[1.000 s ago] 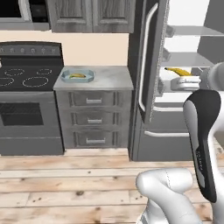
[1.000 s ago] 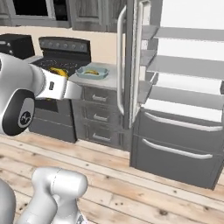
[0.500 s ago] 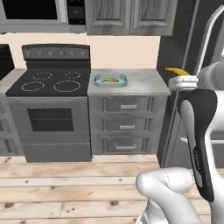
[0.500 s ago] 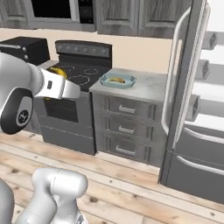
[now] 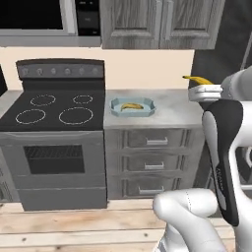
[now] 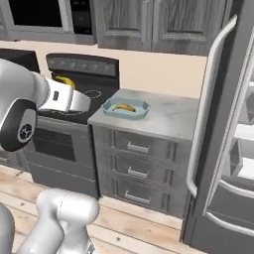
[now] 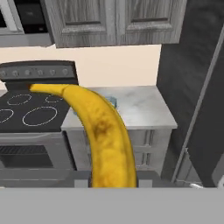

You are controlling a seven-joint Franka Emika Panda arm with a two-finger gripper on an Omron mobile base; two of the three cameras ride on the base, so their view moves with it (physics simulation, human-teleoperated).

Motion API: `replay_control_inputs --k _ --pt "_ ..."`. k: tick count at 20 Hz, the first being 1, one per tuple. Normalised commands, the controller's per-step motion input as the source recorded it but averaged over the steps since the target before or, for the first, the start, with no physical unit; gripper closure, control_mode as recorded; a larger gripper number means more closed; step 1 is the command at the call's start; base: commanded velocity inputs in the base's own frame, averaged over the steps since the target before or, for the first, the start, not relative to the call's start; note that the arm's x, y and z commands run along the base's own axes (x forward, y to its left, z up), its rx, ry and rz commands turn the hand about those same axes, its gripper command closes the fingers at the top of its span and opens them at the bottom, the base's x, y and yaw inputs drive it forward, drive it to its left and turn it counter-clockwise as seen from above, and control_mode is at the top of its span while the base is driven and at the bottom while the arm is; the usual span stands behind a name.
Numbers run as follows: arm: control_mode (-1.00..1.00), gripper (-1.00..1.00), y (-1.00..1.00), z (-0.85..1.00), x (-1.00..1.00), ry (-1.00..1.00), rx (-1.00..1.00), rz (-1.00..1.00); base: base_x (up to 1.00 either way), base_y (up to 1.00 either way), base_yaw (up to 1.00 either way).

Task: Pick up both bananas from the fridge and place them inside the tupperware on the counter.

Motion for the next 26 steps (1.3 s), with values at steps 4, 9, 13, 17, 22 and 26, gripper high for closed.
replay_control_inputs --k 4,9,13,17,22,26 --pt "1.0 1.0 0.0 0.0 0.0 0.0 0.0 0.0 0.95 0.0 -0.08" --pt "1.0 1.0 0.0 0.0 0.0 0.0 0.0 0.0 0.94 0.18 -0.09" --pt "1.0 1.0 0.0 0.0 0.0 0.0 0.0 0.0 0.84 0.33 0.0" --pt "1.0 1.0 0.0 0.0 0.0 0.0 0.0 0.0 0.74 0.47 -0.01" --pt "1.0 1.0 0.0 0.0 0.0 0.0 0.0 0.0 0.69 0.35 -0.01" --pt "-1.0 1.0 0.0 -0.06 0.04 0.06 0.0 -0.01 0.34 0.03 0.0"
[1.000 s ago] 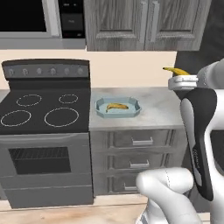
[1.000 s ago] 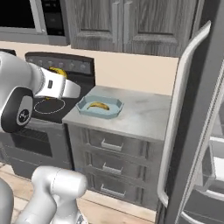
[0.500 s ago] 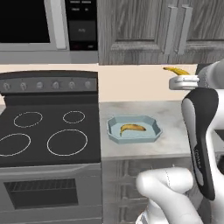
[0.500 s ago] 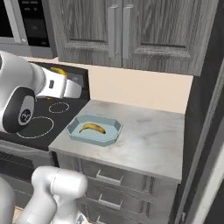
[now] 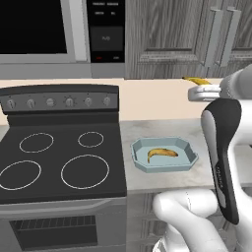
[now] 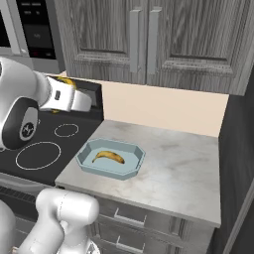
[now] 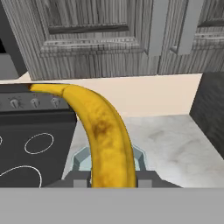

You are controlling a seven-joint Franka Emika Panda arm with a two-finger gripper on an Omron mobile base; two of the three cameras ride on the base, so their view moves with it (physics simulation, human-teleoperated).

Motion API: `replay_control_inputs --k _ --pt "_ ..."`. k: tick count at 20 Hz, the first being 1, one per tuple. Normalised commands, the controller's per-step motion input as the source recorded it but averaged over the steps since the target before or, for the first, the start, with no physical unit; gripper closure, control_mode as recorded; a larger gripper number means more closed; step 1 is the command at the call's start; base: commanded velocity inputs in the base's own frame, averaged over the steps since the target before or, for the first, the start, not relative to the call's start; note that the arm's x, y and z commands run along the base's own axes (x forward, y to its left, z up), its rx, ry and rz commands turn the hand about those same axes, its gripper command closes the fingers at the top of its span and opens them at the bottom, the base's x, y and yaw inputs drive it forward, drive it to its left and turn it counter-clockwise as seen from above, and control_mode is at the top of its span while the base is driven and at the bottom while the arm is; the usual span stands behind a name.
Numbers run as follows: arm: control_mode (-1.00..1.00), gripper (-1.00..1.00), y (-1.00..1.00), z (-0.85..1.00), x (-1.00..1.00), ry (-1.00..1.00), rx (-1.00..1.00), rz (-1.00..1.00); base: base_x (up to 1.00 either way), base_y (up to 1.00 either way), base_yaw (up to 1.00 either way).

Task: Pick up both bananas from the fridge and place them inside the tupperware on the counter.

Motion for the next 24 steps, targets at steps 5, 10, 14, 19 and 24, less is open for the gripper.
replay_control_inputs --k 5,10,14,19,24 --pt "-1.0 1.0 0.0 -0.37 0.35 0.27 0.0 0.03 0.0 0.0 0.0" --pt "-1.0 1.0 -0.09 -0.63 0.23 0.41 0.0 0.51 0.0 0.0 0.0" --pt "-1.0 1.0 -0.26 -0.61 0.0 0.18 0.0 0.73 0.0 0.0 0.0" --pt "-1.0 1.0 -0.18 -0.6 0.04 0.0 -0.06 0.64 0.0 0.0 0.0" --pt "-1.0 1.0 0.0 -0.51 0.27 0.0 -0.23 0.18 0.0 0.0 0.0"
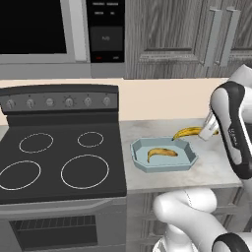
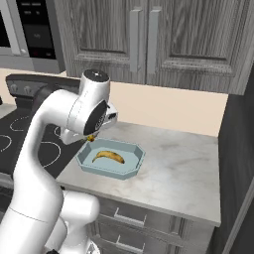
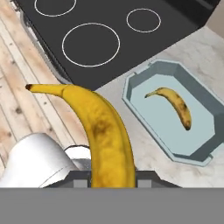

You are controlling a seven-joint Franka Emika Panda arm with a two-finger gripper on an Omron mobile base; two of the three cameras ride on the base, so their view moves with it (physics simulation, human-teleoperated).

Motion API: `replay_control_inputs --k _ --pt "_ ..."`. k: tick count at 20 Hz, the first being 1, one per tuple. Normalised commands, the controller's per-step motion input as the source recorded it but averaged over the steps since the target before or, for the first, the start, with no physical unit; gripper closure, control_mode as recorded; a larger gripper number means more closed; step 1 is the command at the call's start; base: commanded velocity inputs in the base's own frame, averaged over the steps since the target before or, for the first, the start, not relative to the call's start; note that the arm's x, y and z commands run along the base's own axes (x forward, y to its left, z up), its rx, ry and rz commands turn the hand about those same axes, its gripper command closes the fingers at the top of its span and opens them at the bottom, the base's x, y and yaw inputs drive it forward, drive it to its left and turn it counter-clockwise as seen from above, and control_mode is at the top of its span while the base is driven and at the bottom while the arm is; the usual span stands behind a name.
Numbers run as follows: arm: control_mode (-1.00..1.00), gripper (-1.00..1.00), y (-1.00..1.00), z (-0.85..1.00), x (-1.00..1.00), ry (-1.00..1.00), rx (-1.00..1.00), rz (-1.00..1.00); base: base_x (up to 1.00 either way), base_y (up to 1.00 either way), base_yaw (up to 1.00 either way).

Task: Pick up both bananas from the fridge and place them inside the tupperware on the counter.

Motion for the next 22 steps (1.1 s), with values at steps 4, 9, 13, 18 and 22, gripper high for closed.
replay_control_inputs --k 4,9,13,18,22 --pt "-1.0 1.0 0.0 -0.56 0.38 0.01 -0.25 0.06 0.0 0.0 0.0" --pt "-1.0 1.0 0.0 -0.55 0.46 0.02 -0.2 0.0 0.0 0.0 0.0" --pt "-1.0 1.0 0.0 -0.5 0.5 0.03 -0.15 0.0 0.0 0.0 0.0" --pt "-1.0 1.0 0.0 -0.43 0.52 0.05 -0.05 0.0 0.0 0.0 0.0" --pt "-1.0 1.0 0.0 -0.4 0.52 0.03 -0.01 0.01 0.0 0.0 0.0"
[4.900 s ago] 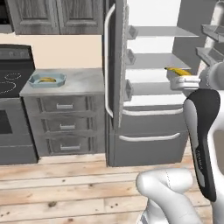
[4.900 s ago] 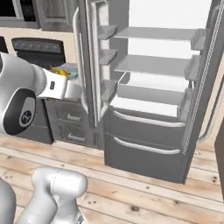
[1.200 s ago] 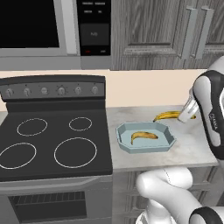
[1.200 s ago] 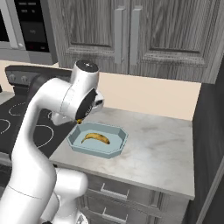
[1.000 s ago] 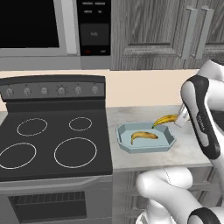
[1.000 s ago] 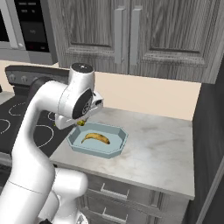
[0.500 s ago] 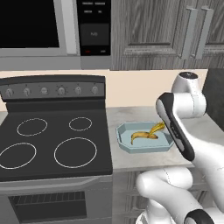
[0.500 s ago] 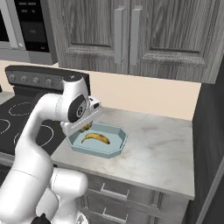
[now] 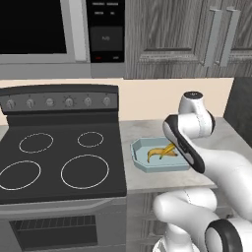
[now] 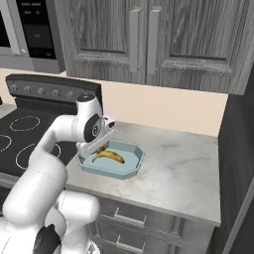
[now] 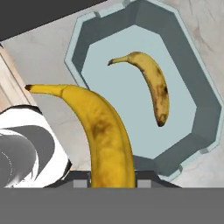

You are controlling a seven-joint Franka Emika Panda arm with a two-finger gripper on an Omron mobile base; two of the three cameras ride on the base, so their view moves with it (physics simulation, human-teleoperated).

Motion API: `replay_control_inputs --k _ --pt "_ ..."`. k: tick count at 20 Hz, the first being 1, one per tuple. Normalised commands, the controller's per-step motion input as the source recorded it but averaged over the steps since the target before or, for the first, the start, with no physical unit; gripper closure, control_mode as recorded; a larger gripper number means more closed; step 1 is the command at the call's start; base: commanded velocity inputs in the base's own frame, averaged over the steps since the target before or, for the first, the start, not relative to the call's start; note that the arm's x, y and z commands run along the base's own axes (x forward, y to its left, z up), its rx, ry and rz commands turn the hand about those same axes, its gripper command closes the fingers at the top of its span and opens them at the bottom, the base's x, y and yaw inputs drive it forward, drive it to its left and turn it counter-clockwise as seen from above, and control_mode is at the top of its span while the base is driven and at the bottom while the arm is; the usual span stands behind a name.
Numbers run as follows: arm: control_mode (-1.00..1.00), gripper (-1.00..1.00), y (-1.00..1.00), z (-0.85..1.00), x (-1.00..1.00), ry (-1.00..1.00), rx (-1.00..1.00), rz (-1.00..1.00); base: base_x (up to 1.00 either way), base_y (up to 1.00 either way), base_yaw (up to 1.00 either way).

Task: Pick up both bananas from the fridge and place them inside the tupperware on the counter.

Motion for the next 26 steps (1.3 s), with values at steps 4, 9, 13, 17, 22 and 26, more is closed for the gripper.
replay_control_inputs --k 4,9,13,17,22,26 --pt "-1.0 1.0 0.0 -0.38 0.51 0.01 0.0 0.03 0.0 0.0 0.0" --pt "-1.0 1.0 0.0 -0.39 0.38 0.0 -0.01 0.03 0.0 0.0 0.0" --pt "-1.0 1.0 0.0 -0.33 0.21 0.0 -0.01 0.01 0.0 0.0 0.0" --pt "-1.0 1.0 0.0 -0.29 0.18 0.0 0.0 0.01 0.0 0.0 0.0" --pt "-1.0 1.0 0.0 -0.28 0.19 0.0 0.0 0.01 0.0 0.0 0.0" --pt "-1.0 1.0 0.0 -0.29 0.19 0.0 0.0 0.01 0.0 0.0 0.0"
